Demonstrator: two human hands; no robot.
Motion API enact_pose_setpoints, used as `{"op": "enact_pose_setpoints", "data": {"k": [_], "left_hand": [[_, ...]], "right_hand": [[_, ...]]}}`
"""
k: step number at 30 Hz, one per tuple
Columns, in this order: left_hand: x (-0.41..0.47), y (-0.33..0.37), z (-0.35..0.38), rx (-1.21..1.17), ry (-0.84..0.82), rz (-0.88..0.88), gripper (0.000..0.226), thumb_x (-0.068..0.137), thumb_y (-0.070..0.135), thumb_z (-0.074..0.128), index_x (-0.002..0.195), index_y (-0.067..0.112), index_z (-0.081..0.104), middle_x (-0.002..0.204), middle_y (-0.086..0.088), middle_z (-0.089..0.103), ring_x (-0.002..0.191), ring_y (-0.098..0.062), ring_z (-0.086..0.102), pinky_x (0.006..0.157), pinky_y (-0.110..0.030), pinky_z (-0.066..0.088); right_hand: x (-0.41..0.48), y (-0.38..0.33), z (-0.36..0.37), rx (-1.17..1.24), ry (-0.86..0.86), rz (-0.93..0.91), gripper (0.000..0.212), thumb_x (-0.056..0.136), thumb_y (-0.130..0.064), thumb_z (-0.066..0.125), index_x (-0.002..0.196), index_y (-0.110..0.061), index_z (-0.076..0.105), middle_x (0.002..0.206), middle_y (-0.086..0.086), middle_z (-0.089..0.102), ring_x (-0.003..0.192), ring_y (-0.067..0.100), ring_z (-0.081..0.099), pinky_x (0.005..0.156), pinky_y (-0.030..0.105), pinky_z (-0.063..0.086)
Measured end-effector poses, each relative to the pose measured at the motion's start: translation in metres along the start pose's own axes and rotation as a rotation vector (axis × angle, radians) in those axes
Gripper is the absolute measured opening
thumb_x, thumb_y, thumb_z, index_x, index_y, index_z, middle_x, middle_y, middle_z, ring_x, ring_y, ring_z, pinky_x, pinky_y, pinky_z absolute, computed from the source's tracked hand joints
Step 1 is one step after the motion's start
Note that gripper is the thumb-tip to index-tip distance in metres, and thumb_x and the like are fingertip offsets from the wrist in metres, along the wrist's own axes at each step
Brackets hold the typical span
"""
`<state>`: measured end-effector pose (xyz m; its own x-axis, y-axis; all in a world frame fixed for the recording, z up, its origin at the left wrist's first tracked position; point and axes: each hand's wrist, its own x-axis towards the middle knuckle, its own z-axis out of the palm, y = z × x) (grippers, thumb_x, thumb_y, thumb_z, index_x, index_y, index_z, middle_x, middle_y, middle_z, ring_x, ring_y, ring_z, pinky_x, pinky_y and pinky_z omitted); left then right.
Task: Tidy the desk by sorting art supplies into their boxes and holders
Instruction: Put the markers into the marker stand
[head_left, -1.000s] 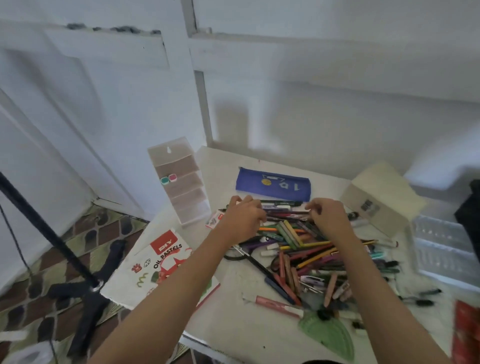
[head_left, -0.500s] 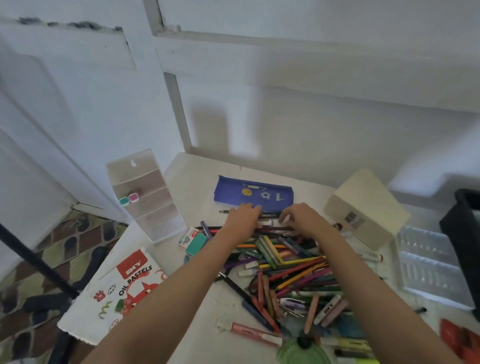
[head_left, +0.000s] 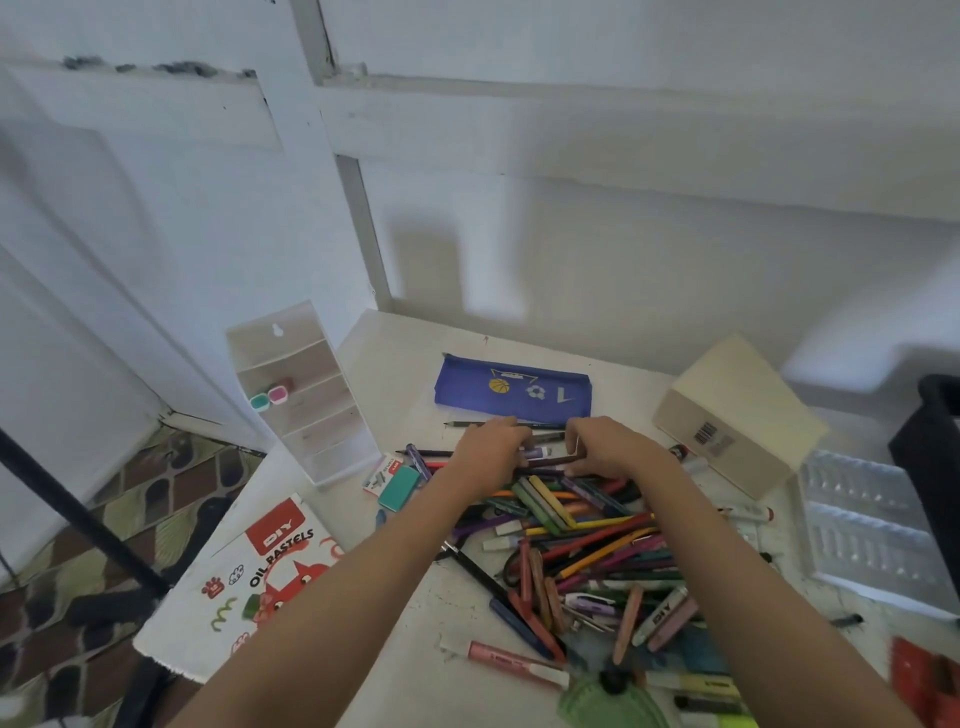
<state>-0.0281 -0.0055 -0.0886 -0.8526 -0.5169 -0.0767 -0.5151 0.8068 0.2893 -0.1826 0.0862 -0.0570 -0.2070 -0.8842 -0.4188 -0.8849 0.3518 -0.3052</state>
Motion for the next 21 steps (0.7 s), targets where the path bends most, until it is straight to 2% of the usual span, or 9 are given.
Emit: {"op": "enact_pose_setpoints", "data": {"k": [3,6,11,14,17,19,21], "left_hand": [[-0.005,0.002,0.0,-0.151,0.014,-0.012,0.02,0.091,0.01,0.057,0.11,0.013,0.059,0.114,-0.006,0.059,0.103,-0.025,0.055,0.087,-0.039,0.047],[-0.009,0.004,-0.001,-0.239,0.018,-0.029,0.018,0.091,0.011,0.056,0.108,0.014,0.06,0.113,-0.004,0.065,0.103,-0.021,0.057,0.088,-0.038,0.049],[-0.013,0.006,-0.002,-0.287,0.044,-0.006,0.016,0.09,0.01,0.056,0.106,0.013,0.06,0.109,-0.005,0.066,0.099,-0.02,0.059,0.087,-0.038,0.049],[-0.015,0.005,-0.001,-0.314,0.064,-0.003,0.013,0.088,0.01,0.058,0.1,0.015,0.06,0.103,-0.003,0.066,0.093,-0.019,0.059,0.085,-0.039,0.05],[-0.017,0.005,0.0,-0.345,0.14,0.027,0.011,0.087,0.006,0.059,0.096,0.013,0.061,0.099,-0.002,0.062,0.09,-0.017,0.056,0.084,-0.036,0.049],[-0.02,0.006,-0.004,-0.392,0.237,0.052,0.01,0.088,0.004,0.059,0.096,0.01,0.061,0.098,-0.001,0.057,0.089,-0.016,0.054,0.082,-0.029,0.047],[-0.023,0.007,-0.012,-0.433,0.343,0.069,0.01,0.09,0.004,0.057,0.099,0.006,0.061,0.097,0.0,0.055,0.088,-0.012,0.053,0.081,-0.02,0.044]], "right_hand": [[-0.005,0.0,-0.005,0.093,0.002,-0.023,0.029,0.081,-0.023,0.072,0.099,-0.017,0.049,0.097,0.001,0.051,0.085,0.017,0.049,0.069,0.027,0.037],[-0.008,0.0,-0.006,0.102,0.052,-0.075,0.021,0.08,-0.018,0.073,0.092,-0.022,0.058,0.097,0.001,0.053,0.081,0.013,0.049,0.062,0.021,0.037],[-0.013,0.003,-0.007,0.193,0.054,-0.089,0.026,0.079,-0.016,0.074,0.104,-0.02,0.067,0.102,-0.002,0.057,0.085,0.011,0.052,0.073,0.023,0.038],[-0.016,0.004,-0.006,0.297,0.101,-0.079,0.022,0.082,-0.018,0.071,0.104,-0.017,0.07,0.1,-0.002,0.062,0.08,0.006,0.053,0.068,0.017,0.038],[-0.018,0.005,-0.005,0.397,0.246,-0.074,0.012,0.084,-0.017,0.068,0.097,-0.017,0.071,0.096,0.0,0.065,0.075,0.001,0.053,0.059,0.009,0.037],[-0.019,0.003,-0.006,0.54,0.377,-0.079,0.008,0.081,-0.017,0.072,0.089,-0.016,0.069,0.087,-0.003,0.066,0.072,-0.002,0.056,0.059,0.008,0.04],[-0.021,-0.001,-0.01,0.701,0.476,-0.082,0.011,0.079,-0.017,0.073,0.088,-0.014,0.068,0.082,-0.002,0.068,0.071,0.001,0.061,0.063,0.015,0.045]]}}
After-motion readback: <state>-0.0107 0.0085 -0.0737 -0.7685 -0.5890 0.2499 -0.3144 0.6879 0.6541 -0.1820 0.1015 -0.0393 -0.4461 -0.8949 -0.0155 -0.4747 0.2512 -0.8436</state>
